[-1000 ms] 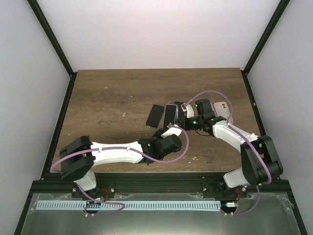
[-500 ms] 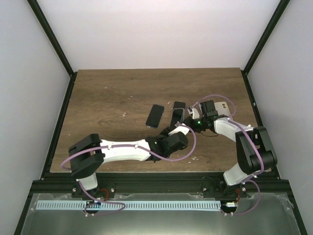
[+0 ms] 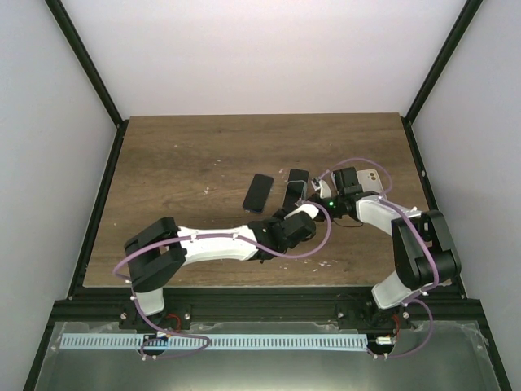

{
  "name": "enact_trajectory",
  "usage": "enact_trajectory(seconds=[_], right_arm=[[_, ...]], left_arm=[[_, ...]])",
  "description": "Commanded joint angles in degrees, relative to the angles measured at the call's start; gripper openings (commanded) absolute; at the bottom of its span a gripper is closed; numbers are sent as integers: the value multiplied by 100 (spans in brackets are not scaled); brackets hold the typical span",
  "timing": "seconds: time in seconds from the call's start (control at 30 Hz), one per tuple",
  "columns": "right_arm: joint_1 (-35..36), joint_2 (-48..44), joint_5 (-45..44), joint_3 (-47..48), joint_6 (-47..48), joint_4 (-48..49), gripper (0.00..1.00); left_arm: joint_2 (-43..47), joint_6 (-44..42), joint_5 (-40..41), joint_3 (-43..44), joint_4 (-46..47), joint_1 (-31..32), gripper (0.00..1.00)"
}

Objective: Take the phone out of the phone case
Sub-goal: Remove the phone case from the phone.

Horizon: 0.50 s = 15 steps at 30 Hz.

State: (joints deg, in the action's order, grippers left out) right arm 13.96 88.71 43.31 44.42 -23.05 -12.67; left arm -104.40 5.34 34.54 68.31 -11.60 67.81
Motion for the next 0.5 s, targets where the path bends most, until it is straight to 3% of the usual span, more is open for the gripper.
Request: enact_trajectory(seconds=[0.0,0.27,0.47], right_arm=[[-36,36,291,245,-16,116,1],[-65,89,386,252,-42,115,1],[-72,137,448,281,-67,107,1]], left_arm=[[-80,-32,-171,82,76,22,45],[-428,18,538,385,-438,22,31],[-419,-95,243,279,-220,46,44]])
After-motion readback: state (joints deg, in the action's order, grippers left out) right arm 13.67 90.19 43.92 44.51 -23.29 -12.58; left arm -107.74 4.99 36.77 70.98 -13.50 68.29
